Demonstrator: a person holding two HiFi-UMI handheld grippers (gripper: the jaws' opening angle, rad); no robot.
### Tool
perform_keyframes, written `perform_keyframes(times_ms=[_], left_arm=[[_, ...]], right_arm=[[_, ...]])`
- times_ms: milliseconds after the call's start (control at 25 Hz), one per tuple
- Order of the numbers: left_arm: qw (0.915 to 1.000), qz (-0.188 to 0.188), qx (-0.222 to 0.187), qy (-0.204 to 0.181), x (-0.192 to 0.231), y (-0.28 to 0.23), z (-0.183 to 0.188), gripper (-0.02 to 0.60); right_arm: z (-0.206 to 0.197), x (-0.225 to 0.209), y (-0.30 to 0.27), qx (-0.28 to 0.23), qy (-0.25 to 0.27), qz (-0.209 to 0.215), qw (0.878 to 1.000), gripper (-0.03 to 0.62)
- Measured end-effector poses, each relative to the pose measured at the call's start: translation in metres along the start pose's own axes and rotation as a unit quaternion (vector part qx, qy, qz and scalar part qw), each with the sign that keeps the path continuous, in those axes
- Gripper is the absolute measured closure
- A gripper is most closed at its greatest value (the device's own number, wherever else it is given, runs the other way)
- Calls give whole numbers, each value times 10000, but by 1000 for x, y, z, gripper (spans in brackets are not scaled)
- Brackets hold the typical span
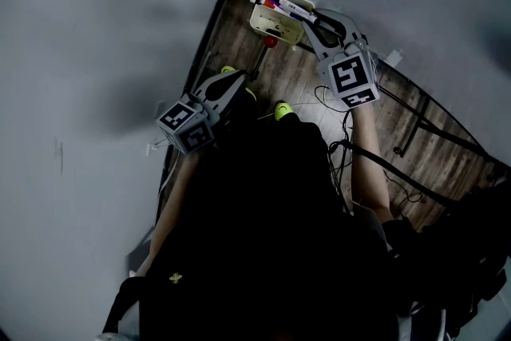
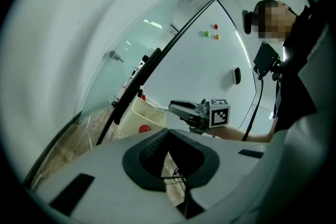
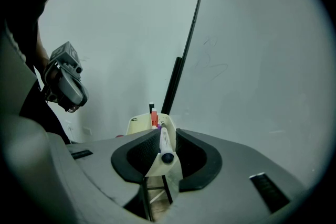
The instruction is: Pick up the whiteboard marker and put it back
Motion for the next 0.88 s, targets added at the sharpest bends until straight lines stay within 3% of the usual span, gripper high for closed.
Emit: perform_keyframes(times_ms=[520, 880], left_arm=[[10000, -66, -34, -27, -6, -5, 3, 563], [9993, -31, -164, -322, -22, -10, 0, 563]], right_arm=[[8, 0, 5, -36, 12, -27, 10000, 477], [17, 3, 30, -177, -13, 119, 9998, 477]])
Point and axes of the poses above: the fingertips, and each gripper's own axes: y backward along the fingers, x to its left, z out of its top, the point moved 2 cm from there along y, backward along the fingers, and after that the axes turned 8 degrees about -x, right-handed, at the moved point
